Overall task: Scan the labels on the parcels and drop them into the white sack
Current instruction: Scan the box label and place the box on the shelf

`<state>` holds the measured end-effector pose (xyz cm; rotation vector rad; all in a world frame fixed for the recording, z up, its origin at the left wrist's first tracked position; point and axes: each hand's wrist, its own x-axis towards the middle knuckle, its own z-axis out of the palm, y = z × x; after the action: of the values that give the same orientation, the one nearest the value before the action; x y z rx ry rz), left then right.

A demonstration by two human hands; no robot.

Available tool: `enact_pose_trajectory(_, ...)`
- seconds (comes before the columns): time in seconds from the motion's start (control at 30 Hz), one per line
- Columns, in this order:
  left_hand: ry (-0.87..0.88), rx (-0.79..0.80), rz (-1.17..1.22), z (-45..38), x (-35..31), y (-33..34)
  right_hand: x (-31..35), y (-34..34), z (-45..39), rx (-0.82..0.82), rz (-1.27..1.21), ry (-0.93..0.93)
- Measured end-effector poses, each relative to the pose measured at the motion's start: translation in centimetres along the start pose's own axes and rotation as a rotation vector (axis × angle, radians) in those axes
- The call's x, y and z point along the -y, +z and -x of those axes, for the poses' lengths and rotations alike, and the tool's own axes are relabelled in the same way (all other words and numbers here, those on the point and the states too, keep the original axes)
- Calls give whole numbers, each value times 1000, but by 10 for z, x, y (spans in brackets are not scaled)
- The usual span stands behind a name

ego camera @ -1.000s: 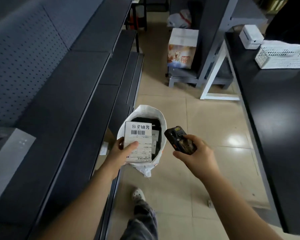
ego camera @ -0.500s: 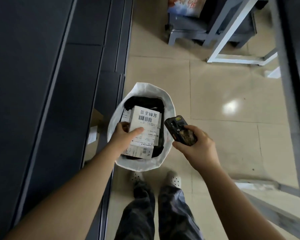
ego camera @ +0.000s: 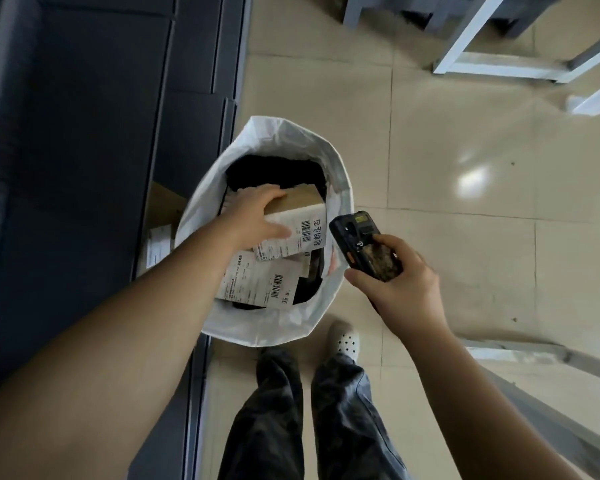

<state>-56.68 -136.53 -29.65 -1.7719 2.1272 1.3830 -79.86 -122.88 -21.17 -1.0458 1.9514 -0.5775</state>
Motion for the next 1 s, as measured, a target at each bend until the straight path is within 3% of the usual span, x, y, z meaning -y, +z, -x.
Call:
enact_pose_trajectory(0.33, 107, -113, -302, -30, 6, 16, -9, 7, -9, 3, -17, 0)
enact_pose_trajectory(0.53, 136, -22, -100, -40, 4, 20, -15, 12, -9, -15, -40, 8)
enact_pose_trajectory(0.7, 128, -290, -255, -28, 11, 36, -15, 9, -9, -28, -32, 3)
enact_pose_trajectory(0.8, 154, -317, -274, -11, 16, 47, -15, 7, -10, -36, -23, 0)
enact_pose_trajectory(0.9, 83, -248, -189, -3, 15, 62, -15, 6, -12, -45, -24, 1)
enact_pose_trajectory(1.0, -31, -292, -175, -11, 2, 71, -14, 6, -13, -42, -4, -4)
